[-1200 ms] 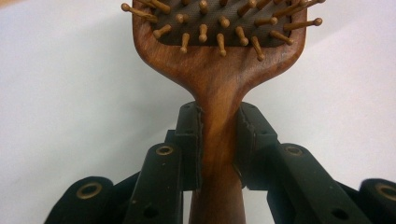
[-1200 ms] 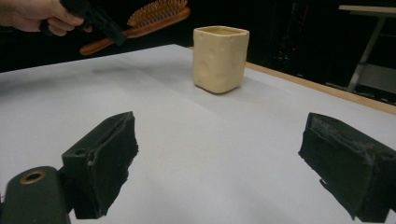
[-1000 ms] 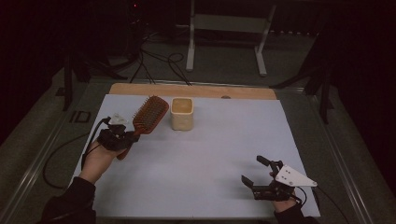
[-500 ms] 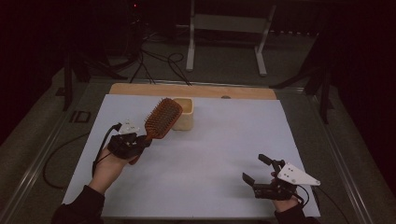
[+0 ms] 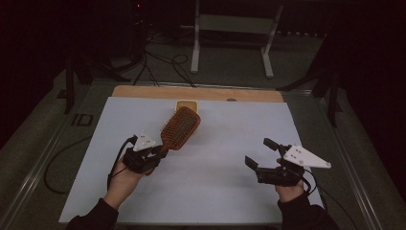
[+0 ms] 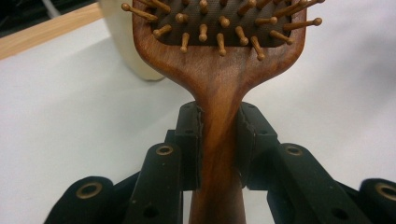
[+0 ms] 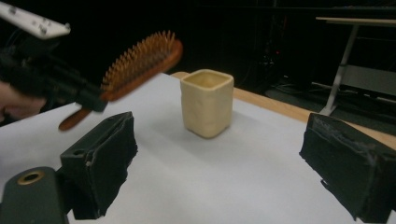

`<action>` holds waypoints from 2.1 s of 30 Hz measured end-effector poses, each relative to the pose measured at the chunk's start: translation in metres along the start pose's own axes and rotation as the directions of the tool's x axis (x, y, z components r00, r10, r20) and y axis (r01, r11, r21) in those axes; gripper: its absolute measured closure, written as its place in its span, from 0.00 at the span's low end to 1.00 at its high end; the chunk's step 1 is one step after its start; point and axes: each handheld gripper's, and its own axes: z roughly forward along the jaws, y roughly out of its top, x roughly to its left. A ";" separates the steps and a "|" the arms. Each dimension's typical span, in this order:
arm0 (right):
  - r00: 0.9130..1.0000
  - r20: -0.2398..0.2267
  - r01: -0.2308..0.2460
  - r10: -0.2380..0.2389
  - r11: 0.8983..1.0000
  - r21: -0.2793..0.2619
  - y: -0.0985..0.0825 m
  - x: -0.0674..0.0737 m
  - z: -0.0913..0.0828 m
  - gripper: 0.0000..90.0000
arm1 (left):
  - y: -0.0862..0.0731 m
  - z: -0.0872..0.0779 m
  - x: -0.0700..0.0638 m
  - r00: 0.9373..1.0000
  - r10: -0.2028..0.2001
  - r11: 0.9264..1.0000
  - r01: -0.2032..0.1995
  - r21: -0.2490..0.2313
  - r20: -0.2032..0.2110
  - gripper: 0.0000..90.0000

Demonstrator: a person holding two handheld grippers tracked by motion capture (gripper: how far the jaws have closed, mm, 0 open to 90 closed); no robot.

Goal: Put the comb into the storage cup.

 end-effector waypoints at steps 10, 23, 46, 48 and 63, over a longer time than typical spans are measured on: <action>0.998 -0.058 0.013 -0.014 1.000 -0.018 0.035 0.009 0.040 0.10 | -0.001 0.002 -0.019 0.999 0.034 0.999 -0.034 -0.040 0.004 0.81; 0.966 -0.142 -0.215 0.216 0.976 0.023 0.041 0.017 0.095 0.10 | -0.007 0.010 -0.035 0.997 0.060 0.992 -0.055 -0.110 0.039 0.81; 0.764 -0.241 -0.558 0.598 0.801 0.217 0.011 0.023 0.139 0.32 | -0.015 0.021 -0.042 0.997 0.055 0.988 -0.048 -0.148 0.045 0.81; 0.758 -0.241 -0.564 0.606 0.794 0.224 0.009 0.024 0.140 0.34 | -0.016 0.022 -0.041 0.997 0.049 0.988 -0.040 -0.147 0.058 0.81; 0.775 -0.217 -0.550 0.594 0.802 0.233 0.008 0.026 0.142 0.54 | -0.019 0.026 -0.040 0.996 0.050 0.988 -0.038 -0.151 0.077 0.81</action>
